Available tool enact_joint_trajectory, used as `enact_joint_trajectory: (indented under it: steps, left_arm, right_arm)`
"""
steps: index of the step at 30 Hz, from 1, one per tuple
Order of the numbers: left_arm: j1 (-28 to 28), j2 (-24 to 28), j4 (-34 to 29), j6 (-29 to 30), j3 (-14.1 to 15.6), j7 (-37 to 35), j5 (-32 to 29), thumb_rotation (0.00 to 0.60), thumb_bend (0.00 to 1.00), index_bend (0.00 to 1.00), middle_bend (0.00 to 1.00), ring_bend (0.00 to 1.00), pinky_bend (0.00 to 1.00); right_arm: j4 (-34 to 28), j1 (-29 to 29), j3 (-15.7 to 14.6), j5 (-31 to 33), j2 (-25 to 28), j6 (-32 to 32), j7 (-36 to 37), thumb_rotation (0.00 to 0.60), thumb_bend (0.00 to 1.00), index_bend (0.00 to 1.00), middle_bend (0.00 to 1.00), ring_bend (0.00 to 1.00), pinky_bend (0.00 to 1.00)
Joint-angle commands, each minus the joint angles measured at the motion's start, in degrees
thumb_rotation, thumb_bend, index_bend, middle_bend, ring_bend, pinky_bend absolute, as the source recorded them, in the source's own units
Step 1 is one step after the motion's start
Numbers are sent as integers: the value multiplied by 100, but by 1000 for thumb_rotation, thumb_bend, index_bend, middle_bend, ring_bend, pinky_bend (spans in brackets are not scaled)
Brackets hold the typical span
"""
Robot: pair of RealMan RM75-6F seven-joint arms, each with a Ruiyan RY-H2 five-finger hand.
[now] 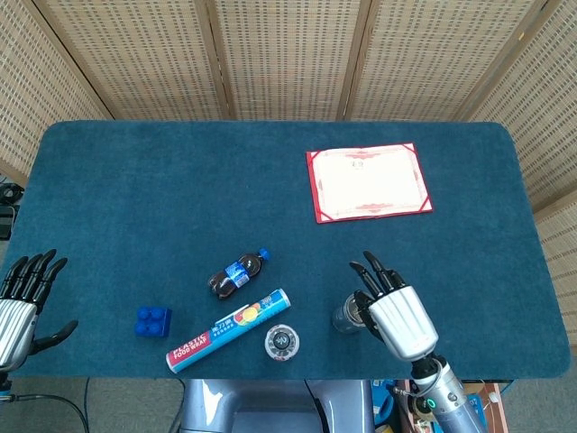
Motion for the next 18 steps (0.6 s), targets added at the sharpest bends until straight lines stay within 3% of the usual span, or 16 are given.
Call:
enact_joint_trajectory:
  steps: [1,18]
  left_arm:
    - [-1,-2,3,-5,0,1,-1,600,209,0,0,0,0]
    - [3,-5,8,-5,-11,-23,-13,600,209,0,0,0,0]
  right_arm:
    - [31,5,20,27,-30,-28,7,600,529,642,268,119,430]
    - [54,-2,33,13,14,-110,61,600,427,595,153,88,405]
